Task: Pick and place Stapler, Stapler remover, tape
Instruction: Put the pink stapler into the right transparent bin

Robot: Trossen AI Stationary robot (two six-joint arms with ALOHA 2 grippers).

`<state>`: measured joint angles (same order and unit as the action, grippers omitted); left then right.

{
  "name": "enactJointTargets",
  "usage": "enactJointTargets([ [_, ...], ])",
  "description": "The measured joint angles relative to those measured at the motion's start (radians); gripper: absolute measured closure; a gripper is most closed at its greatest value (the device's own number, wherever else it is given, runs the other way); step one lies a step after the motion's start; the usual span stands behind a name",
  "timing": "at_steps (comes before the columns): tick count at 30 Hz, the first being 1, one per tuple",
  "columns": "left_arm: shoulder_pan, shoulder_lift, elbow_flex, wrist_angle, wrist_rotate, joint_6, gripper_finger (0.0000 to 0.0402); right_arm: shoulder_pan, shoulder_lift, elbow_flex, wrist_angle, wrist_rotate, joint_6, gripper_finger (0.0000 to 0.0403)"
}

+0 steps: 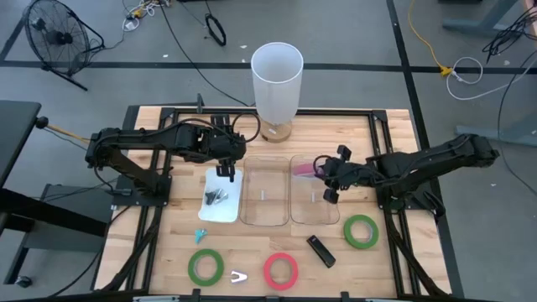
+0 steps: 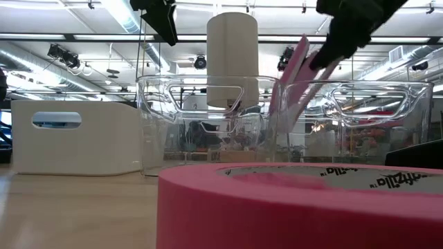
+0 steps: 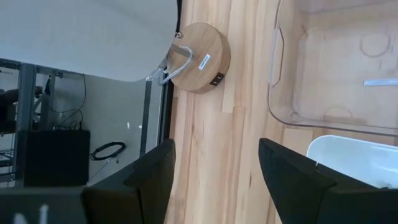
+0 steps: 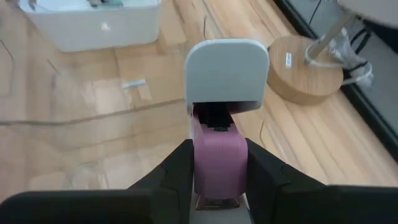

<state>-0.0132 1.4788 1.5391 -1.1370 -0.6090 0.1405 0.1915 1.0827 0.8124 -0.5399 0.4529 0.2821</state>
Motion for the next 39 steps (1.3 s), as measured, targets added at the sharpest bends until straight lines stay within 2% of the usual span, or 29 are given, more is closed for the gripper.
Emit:
enactJointTargets([
  [17,0.0,0.0,0.0,0.01,0.011,-0.026,0.0168,-0.002,-0.015,-0.247,0.263,0.048,0.129,0.0297],
  [24,0.0,0.0,0.0,0.017,0.014,-0.026,0.0168,-0.002,-0.016,-0.296,0.339,0.079,0.159,0.0297],
  [30,0.0,0.0,0.0,0.019,0.029,-0.026,0.0168,-0.002,-0.017,-0.319,0.368,0.05,0.202,0.0298],
  [33,0.0,0.0,0.0,0.019,0.029,-0.025,0.0168,-0.002,-0.017,-0.322,0.36,0.009,0.208,0.0312],
  [39,0.0,0.0,0.0,0.019,0.029,-0.025,0.0168,-0.001,-0.016,-0.322,0.358,-0.027,0.209,0.0229],
])
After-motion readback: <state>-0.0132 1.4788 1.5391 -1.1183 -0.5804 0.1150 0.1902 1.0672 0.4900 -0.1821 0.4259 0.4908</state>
